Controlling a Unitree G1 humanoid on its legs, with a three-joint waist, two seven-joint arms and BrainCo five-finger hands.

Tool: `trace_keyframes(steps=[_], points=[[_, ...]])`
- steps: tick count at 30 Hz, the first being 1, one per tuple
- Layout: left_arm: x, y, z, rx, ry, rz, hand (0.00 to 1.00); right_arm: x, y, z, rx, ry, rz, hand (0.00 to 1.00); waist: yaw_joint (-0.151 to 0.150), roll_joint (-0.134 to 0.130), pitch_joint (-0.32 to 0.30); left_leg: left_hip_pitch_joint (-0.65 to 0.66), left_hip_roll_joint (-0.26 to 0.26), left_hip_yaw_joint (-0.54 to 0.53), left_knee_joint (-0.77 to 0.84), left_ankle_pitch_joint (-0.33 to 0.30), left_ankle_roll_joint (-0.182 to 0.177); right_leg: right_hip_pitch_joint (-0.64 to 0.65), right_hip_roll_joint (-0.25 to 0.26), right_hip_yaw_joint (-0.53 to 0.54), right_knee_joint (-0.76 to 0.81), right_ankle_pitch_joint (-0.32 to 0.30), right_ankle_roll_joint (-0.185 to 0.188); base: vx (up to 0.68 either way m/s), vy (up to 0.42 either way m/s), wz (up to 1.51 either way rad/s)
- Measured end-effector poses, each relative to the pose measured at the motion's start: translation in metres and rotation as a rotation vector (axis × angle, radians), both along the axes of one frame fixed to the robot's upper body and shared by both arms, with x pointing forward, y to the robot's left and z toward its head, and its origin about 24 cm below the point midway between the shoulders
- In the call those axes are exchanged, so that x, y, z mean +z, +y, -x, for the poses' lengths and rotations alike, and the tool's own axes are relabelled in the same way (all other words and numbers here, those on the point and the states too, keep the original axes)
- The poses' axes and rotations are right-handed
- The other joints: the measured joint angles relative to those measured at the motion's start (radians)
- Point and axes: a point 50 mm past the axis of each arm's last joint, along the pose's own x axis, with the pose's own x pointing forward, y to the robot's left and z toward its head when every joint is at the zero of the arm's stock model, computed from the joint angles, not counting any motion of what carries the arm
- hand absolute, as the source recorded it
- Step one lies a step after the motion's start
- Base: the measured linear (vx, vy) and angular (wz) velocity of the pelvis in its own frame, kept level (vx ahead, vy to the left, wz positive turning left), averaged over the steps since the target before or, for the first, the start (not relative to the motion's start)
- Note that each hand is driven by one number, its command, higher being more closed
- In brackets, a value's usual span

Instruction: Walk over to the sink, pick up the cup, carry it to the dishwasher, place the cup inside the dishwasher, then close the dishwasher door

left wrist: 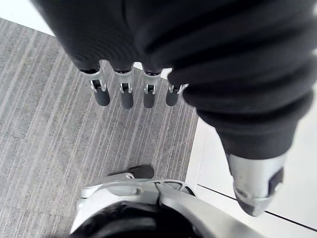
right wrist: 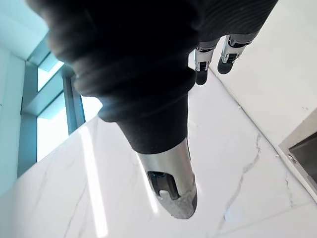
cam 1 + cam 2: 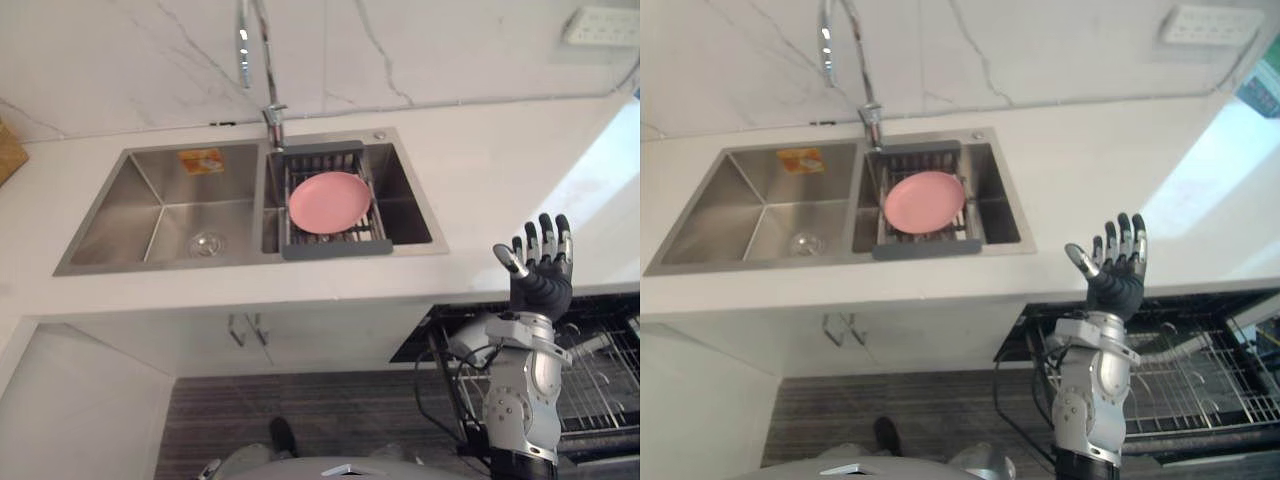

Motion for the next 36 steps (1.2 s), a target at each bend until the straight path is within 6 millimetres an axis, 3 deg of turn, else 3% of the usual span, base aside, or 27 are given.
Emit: trace_keyframes(steps=[2, 4, 7, 8, 9, 11, 12, 17, 22, 24, 26, 29, 32, 36], points=[[0.003, 0.012, -0.01, -0.013, -0.018, -0.025, 0.0, 0.002, 0.002, 0.001, -0.008, -0.03, -0.006, 0.0, 0.008, -0.042, 0.008, 0.002, 0.016, -0.028, 0.0, -0.004, -0.006, -0.057, 0.069, 0.061, -0.065, -0.054, 0.04, 0.09, -0.056, 0.37], [0.004, 0.018, -0.01, -0.013, -0.007, -0.037, 0.0, 0.01, -0.001, 0.002, -0.037, -0.089, 0.004, 0.0, 0.01, -0.073, 0.007, 0.002, 0.015, -0.033, 0.0, -0.009, -0.018, -0.098, 0.114, 0.093, -0.154, -0.041, 0.043, 0.06, -0.082, 0.21], [0.004, 0.018, -0.008, -0.003, 0.004, -0.034, 0.0, 0.017, -0.005, 0.007, -0.064, -0.132, 0.019, 0.0, 0.009, -0.075, 0.006, 0.014, 0.004, -0.034, -0.001, -0.016, -0.028, -0.092, 0.127, 0.095, -0.243, -0.006, 0.037, 0.08, -0.081, 0.15], [0.003, 0.017, -0.007, 0.01, 0.012, -0.028, 0.0, 0.022, -0.006, 0.009, -0.07, -0.152, 0.033, 0.0, 0.003, -0.074, 0.003, 0.025, 0.001, -0.039, -0.001, -0.018, -0.037, -0.073, 0.131, 0.101, -0.272, 0.046, 0.057, 0.13, -0.102, 0.12], [0.003, 0.016, -0.006, 0.013, 0.013, -0.024, 0.0, 0.023, -0.007, 0.009, -0.071, -0.154, 0.039, 0.0, 0.003, -0.066, 0.004, 0.029, 0.003, -0.034, -0.001, -0.019, -0.042, -0.065, 0.135, 0.1, -0.285, 0.059, 0.062, 0.13, -0.102, 0.05], [0.001, 0.006, -0.003, -0.01, 0.018, 0.013, 0.0, 0.026, -0.01, 0.01, -0.068, -0.153, 0.062, 0.0, 0.004, -0.031, -0.003, 0.036, 0.025, -0.027, -0.001, -0.019, -0.065, -0.038, 0.163, 0.088, -0.342, 0.092, 0.056, 0.12, -0.076, -0.06], [0.002, 0.003, -0.01, -0.123, -0.008, 0.012, 0.0, 0.022, -0.018, 0.017, -0.104, -0.131, 0.069, 0.0, 0.002, -0.026, -0.015, 0.06, 0.038, 0.0, -0.001, -0.041, -0.081, 0.048, 0.193, 0.084, -0.468, 0.156, 0.062, 0.08, -0.048, -0.02], [0.002, 0.003, -0.008, -0.122, -0.003, 0.012, 0.0, 0.021, -0.016, 0.016, -0.095, -0.126, 0.066, 0.0, 0.003, -0.025, -0.02, 0.054, 0.038, -0.01, -0.001, -0.04, -0.08, 0.049, 0.193, 0.076, -0.47, 0.158, 0.065, 0.0, 0.0, 0.04], [0.0, 0.002, -0.002, -0.061, 0.039, 0.072, 0.0, 0.009, -0.002, 0.005, 0.049, -0.079, 0.005, 0.0, 0.011, -0.025, -0.036, 0.033, 0.042, -0.037, -0.001, -0.029, -0.08, 0.066, 0.199, 0.03, -0.516, 0.171, 0.059, 0.0, -0.001, 0.21], [-0.002, 0.001, 0.008, 0.049, 0.091, 0.142, 0.0, -0.019, 0.009, -0.008, 0.163, 0.063, -0.11, 0.0, 0.023, -0.025, -0.038, 0.038, 0.048, -0.031, -0.001, -0.028, -0.081, 0.104, 0.211, 0.001, -0.573, 0.196, 0.064, 0.0, -0.001, 0.17], [-0.002, -0.002, 0.012, 0.073, 0.111, 0.191, 0.0, -0.03, 0.015, -0.012, 0.211, 0.131, -0.122, 0.0, 0.032, -0.018, -0.038, 0.036, 0.053, -0.001, 0.0, -0.028, -0.084, 0.111, 0.213, -0.006, -0.593, 0.201, 0.071, 0.0, 0.009, 0.07], [-0.002, -0.006, 0.014, 0.092, 0.115, 0.238, 0.0, -0.027, 0.016, -0.016, 0.205, 0.177, -0.004, 0.0, 0.034, -0.008, -0.038, 0.045, 0.058, 0.032, 0.0, -0.029, -0.087, 0.111, 0.213, -0.003, -0.604, 0.209, 0.076, 0.03, 0.018, -0.05], [-0.002, -0.006, 0.013, 0.107, 0.126, 0.251, 0.0, -0.005, 0.009, -0.028, 0.122, 0.256, 0.462, 0.0, 0.032, -0.009, -0.038, 0.054, 0.058, 0.043, 0.0, -0.033, -0.093, 0.121, 0.213, 0.001, -0.609, 0.216, 0.084, 0.04, 0.018, -0.11], [-0.002, -0.004, 0.012, 0.103, 0.133, 0.254, 0.0, 0.031, 0.001, -0.045, 0.049, 0.258, 0.844, 0.0, 0.034, -0.016, -0.041, 0.054, 0.058, 0.028, 0.0, -0.032, -0.094, 0.131, 0.212, -0.023, -0.611, 0.222, 0.084, 0.04, 0.012, 0.09]])
